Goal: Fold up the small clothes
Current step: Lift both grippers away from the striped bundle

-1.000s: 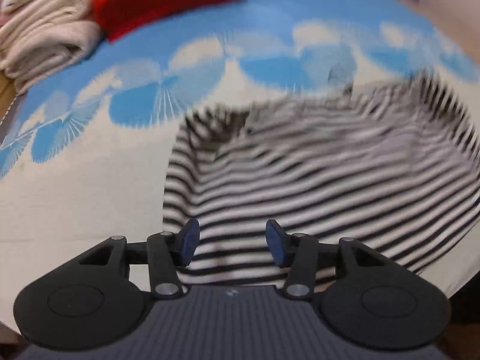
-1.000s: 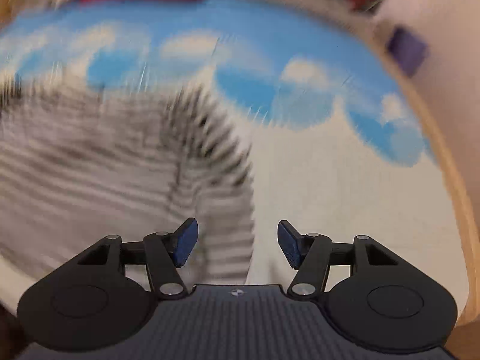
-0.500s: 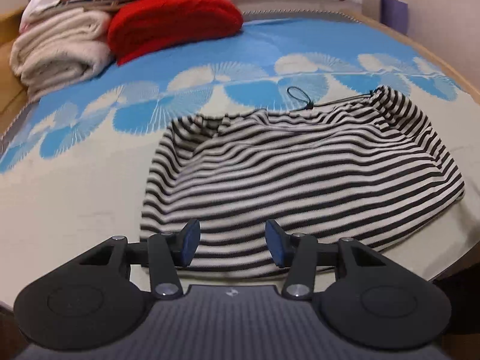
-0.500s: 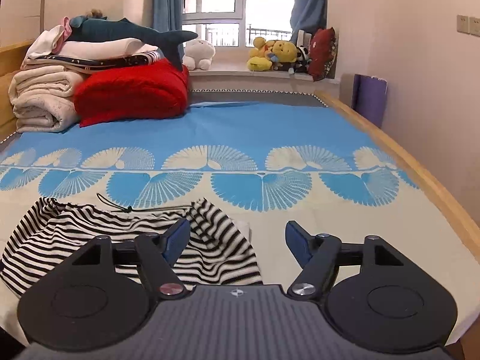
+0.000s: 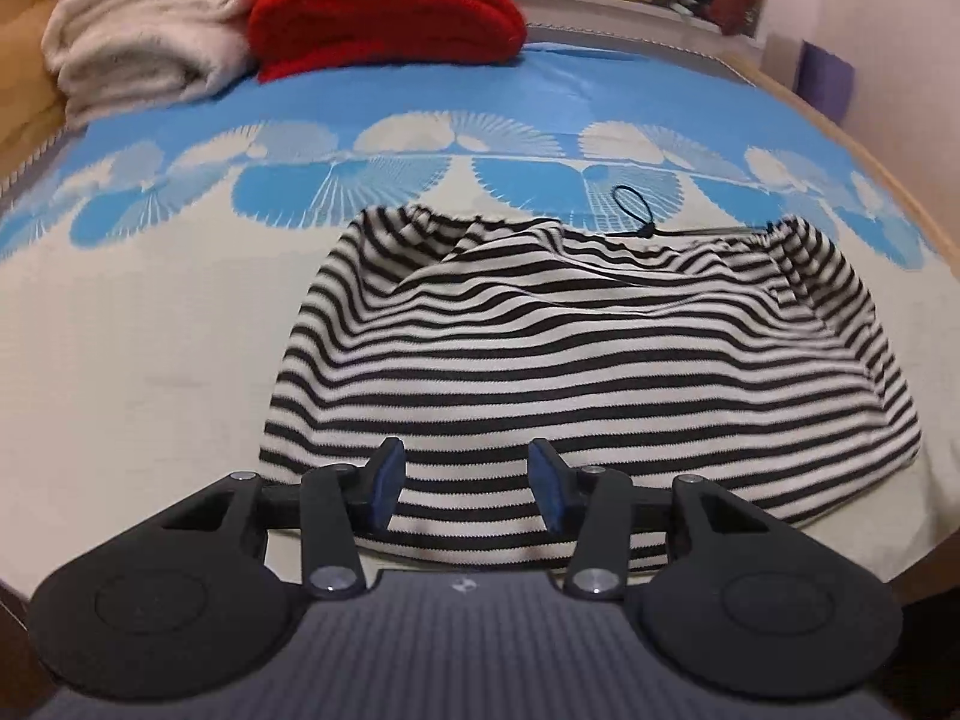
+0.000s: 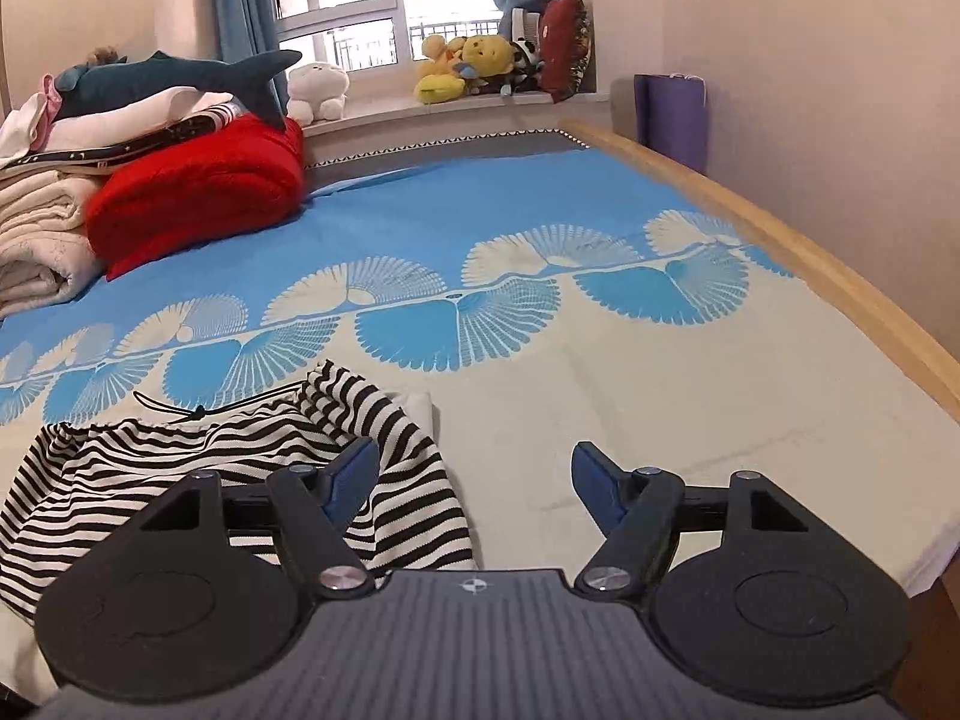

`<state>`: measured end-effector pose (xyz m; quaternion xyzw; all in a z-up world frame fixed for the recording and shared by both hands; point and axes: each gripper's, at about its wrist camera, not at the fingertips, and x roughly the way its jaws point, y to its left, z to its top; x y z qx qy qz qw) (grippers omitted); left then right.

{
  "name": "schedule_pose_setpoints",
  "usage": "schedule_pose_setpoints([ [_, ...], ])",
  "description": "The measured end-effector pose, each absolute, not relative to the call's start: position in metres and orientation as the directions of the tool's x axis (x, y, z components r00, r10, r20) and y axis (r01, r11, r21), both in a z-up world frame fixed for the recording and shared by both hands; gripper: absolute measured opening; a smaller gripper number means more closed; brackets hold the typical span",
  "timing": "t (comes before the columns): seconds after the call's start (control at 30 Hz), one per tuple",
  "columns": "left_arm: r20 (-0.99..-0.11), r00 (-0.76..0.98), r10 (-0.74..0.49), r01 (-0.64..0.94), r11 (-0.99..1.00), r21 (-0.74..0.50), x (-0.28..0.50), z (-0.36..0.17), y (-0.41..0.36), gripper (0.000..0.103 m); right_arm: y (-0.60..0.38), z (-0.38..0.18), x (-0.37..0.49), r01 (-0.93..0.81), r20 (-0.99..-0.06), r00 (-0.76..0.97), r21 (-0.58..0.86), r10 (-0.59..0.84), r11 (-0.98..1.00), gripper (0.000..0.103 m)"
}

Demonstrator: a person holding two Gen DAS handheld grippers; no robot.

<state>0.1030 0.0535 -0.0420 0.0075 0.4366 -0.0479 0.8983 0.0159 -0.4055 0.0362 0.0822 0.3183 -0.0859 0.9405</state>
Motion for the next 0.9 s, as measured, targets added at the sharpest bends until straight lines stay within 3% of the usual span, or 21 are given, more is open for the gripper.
schedule_pose_setpoints([
  [0.17,-0.817,0.569,-0.093,0.008,0.994,-0.107,0.112,-0.05,0.072,0.051,-0.396,0.035,0.018,0.179,-0.616,0.782,0.079,-0.093,0.981,0.073],
  [0.43,-0.85,0.518,-0.096,-0.168,0.963,-0.211,0.121,-0.063,0.117,0.052,-0.363,0.026,0.024,0.068,-0.634,0.766,-0.079,-0.103,0.995,0.073],
  [0.5,-0.861,0.496,-0.112,-0.235,0.937,-0.257,0.123,-0.068,0.132,0.06,-0.359,0.024,0.024,0.045,-0.634,0.767,-0.092,-0.094,0.995,0.073],
  [0.63,-0.883,0.443,-0.158,-0.372,0.864,-0.34,0.126,-0.083,0.159,0.064,-0.357,0.023,0.027,0.03,-0.637,0.767,-0.086,-0.078,0.996,0.073],
  [0.9,-0.912,0.384,-0.146,-0.512,0.788,-0.342,0.134,-0.112,0.175,0.064,-0.377,0.021,0.038,0.103,-0.662,0.745,-0.002,-0.079,0.995,0.073],
])
